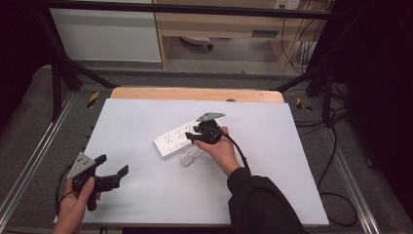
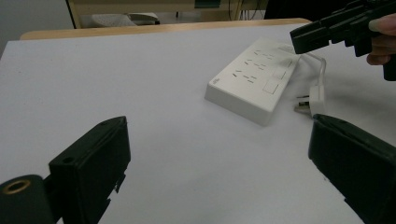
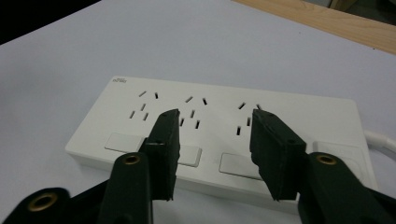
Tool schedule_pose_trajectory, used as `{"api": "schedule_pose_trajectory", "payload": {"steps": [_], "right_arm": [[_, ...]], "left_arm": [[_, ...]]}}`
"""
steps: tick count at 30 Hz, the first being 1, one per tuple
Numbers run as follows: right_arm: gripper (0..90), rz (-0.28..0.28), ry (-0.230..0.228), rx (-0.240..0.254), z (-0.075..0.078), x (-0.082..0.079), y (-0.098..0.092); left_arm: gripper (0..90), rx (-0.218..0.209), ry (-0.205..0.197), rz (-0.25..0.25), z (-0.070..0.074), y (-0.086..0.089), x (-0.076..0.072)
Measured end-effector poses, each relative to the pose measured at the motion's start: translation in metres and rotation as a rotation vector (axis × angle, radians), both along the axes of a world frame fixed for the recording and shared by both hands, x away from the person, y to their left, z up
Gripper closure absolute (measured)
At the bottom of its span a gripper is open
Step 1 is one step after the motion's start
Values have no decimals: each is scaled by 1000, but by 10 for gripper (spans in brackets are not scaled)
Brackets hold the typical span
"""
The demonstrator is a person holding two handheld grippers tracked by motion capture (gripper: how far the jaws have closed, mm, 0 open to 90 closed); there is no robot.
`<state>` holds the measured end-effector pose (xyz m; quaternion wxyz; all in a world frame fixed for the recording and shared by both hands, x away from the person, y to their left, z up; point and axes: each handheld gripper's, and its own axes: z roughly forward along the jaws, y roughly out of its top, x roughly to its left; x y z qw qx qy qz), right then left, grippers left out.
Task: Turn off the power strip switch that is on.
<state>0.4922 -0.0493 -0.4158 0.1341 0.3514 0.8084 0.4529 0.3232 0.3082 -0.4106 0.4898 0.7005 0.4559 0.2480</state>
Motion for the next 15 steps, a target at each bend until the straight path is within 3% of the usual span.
{"api": "schedule_pose_trajectory", "payload": {"steps": [11, 15], "right_arm": [[163, -44, 28, 23, 6, -1, -5], [81, -49, 36, 40, 14, -6, -12]], "left_arm": [[55, 0, -1, 1, 0, 1, 0], [55, -3, -2, 4, 0, 1, 0]]}}
